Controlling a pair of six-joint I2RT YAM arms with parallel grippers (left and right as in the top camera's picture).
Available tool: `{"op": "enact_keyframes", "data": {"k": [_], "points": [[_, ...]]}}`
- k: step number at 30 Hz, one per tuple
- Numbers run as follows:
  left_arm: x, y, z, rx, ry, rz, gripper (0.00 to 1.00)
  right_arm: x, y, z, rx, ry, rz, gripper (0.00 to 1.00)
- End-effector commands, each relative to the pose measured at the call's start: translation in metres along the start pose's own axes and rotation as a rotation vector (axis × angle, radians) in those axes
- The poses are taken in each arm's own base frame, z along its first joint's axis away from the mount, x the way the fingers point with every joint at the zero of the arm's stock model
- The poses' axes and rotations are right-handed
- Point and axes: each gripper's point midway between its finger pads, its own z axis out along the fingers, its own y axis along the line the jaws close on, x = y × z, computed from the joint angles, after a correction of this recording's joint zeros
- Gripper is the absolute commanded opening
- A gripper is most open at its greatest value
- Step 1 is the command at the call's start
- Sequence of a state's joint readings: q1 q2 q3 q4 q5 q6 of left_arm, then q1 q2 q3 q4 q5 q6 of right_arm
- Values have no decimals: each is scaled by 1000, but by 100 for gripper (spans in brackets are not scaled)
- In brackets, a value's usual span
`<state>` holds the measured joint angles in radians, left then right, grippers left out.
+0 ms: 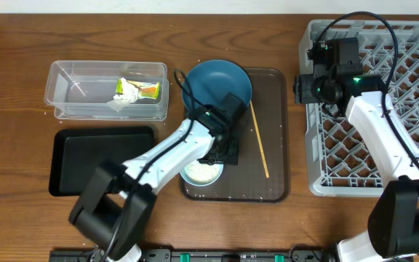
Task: Sort waste into correct bins and load items into the dishwasher rack
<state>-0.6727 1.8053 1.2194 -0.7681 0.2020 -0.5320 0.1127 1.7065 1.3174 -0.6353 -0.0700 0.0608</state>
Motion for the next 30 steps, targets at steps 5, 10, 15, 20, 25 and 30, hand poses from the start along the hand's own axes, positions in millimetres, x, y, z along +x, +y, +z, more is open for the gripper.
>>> {"op": "enact_keyframes", "data": {"k": [5, 10, 15, 20, 25, 30], "points": [[4, 11, 24, -55, 44, -17, 34, -1, -6, 0, 19, -1, 20, 69], [3, 10, 24, -50, 38, -16, 10, 0, -6, 0, 19, 2, 20, 70], [2, 9, 23, -49, 37, -16, 6, 1, -6, 0, 19, 5, 21, 70], [-1, 7, 15, -43, 26, -14, 6, 1, -6, 0, 20, 6, 20, 71], [-8, 11, -3, -72, -40, -10, 6, 1, -7, 0, 21, 6, 20, 71], [-11, 21, -29, -89, -89, -23, 6, 1, -7, 0, 23, 6, 11, 71]]}}
